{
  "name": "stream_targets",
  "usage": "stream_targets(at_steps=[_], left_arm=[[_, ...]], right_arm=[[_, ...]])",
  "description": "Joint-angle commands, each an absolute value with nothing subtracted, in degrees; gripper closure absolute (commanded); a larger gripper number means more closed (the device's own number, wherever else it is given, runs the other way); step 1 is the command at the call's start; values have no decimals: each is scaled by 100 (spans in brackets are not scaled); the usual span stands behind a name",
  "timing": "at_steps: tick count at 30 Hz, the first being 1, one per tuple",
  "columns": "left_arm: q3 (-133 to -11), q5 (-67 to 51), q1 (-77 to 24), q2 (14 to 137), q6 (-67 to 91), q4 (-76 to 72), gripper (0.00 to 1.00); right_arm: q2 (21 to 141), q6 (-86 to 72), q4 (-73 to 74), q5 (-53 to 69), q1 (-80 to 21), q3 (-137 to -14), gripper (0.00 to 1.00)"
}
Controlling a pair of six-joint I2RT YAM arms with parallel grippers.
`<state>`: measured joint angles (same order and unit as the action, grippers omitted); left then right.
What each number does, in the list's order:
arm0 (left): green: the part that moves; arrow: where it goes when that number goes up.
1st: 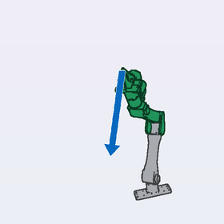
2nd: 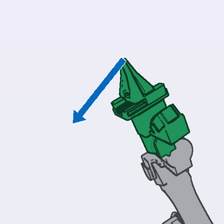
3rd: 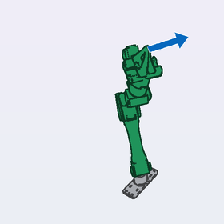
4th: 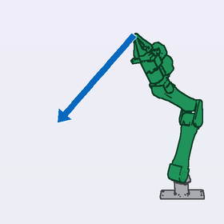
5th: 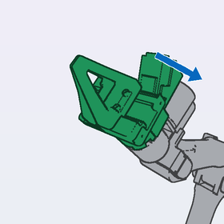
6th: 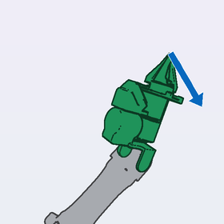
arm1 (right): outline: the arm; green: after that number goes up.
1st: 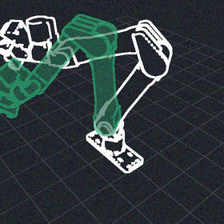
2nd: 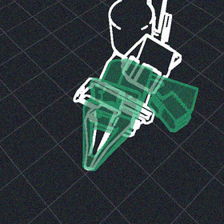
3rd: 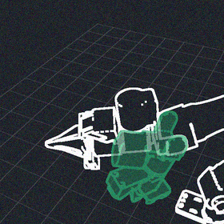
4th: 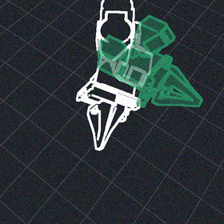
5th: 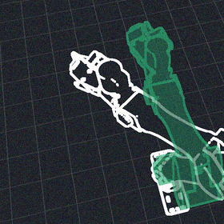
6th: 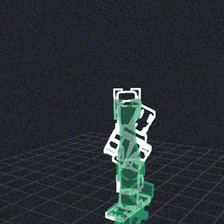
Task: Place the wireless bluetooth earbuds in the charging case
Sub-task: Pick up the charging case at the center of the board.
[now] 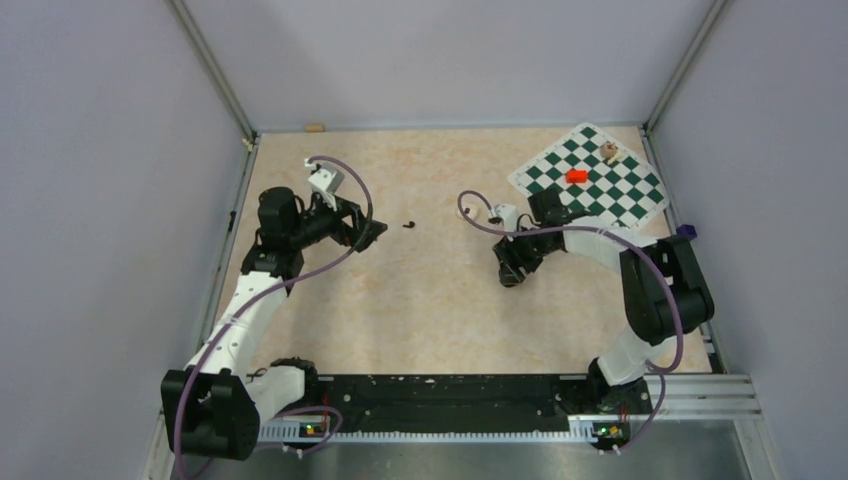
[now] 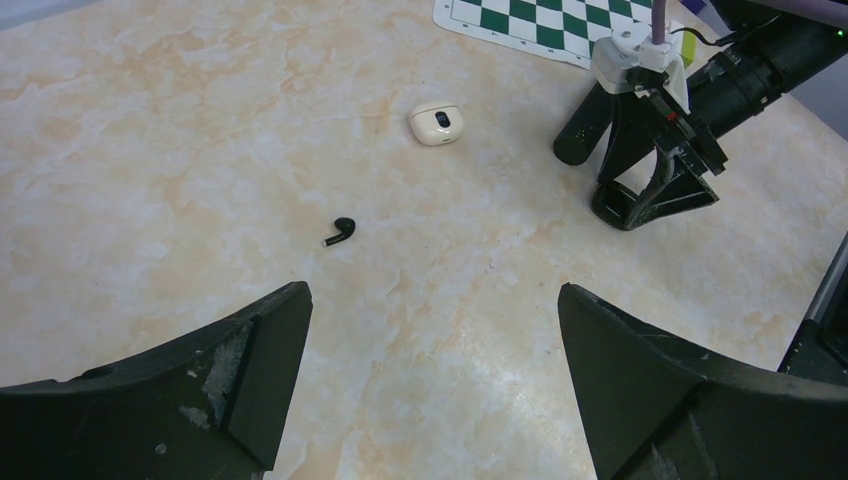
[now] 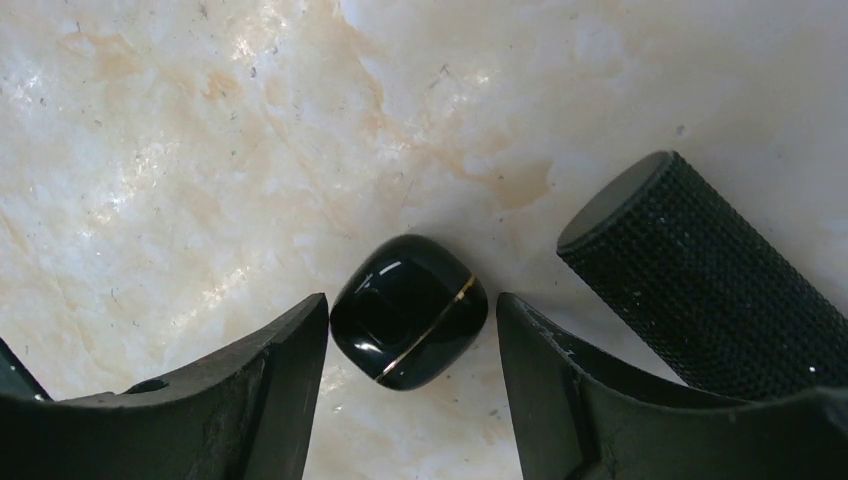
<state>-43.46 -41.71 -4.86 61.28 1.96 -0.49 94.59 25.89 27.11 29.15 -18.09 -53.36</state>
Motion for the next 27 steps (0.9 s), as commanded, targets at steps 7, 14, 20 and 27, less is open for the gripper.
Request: stream_targets(at_steps=[7, 14, 20, 27], left_arm=[[-4285, -4219, -501, 6069, 123, -367, 1], [-4278, -4253, -522, 6108, 141, -373, 1], [-4272, -4240, -523, 6104, 141, -378, 1], [-4293, -4150, -540, 6157, 155, -378, 1]], right_arm=[[9212, 2678, 2567, 1816, -2319, -5111, 37], [8971, 2900, 2879, 2035, -2320, -5114, 33], [8956, 3128, 2891, 2250, -2317, -5034, 31], [9067, 2812, 2621, 2176, -2372, -5061, 52]])
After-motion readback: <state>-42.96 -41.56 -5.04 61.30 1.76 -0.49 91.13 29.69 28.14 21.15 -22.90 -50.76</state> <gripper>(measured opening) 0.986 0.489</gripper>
